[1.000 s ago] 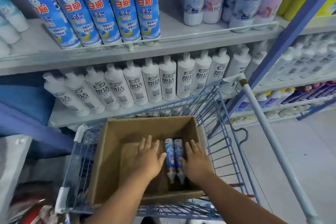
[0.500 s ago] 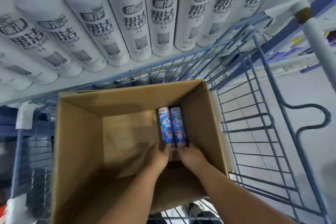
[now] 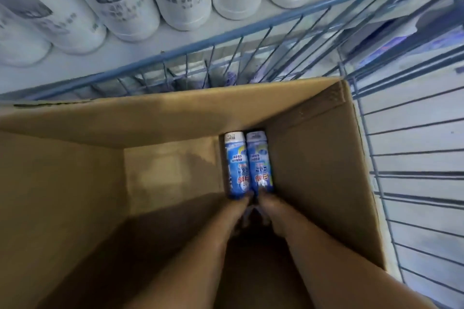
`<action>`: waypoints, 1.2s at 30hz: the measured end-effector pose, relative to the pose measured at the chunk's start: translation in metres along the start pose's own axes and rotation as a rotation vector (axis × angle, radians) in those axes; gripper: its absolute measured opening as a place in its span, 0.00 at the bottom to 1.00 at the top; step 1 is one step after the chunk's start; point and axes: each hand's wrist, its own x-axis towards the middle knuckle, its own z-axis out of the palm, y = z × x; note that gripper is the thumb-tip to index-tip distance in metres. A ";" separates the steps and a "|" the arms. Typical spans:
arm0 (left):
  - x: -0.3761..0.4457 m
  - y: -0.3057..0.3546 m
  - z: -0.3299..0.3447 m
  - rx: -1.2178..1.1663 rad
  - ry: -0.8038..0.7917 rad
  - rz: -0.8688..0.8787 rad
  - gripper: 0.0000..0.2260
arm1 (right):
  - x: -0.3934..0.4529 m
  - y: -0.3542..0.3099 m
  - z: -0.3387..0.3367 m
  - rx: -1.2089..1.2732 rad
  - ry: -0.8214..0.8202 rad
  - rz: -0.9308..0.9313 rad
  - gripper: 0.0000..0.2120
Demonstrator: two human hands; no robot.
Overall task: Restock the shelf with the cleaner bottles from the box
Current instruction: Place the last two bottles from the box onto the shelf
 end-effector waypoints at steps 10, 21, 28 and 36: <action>-0.016 -0.010 -0.034 0.059 -0.025 0.180 0.19 | -0.008 0.008 -0.008 0.235 -0.225 0.082 0.16; -0.117 0.025 -0.035 0.150 0.102 0.267 0.23 | -0.097 -0.026 -0.032 0.304 -0.207 0.021 0.13; -0.194 0.011 -0.037 0.003 0.197 0.297 0.32 | -0.186 -0.011 -0.054 0.219 -0.217 -0.147 0.28; -0.341 -0.006 -0.016 -0.148 0.296 0.464 0.14 | -0.315 -0.011 -0.096 0.120 -0.293 -0.422 0.20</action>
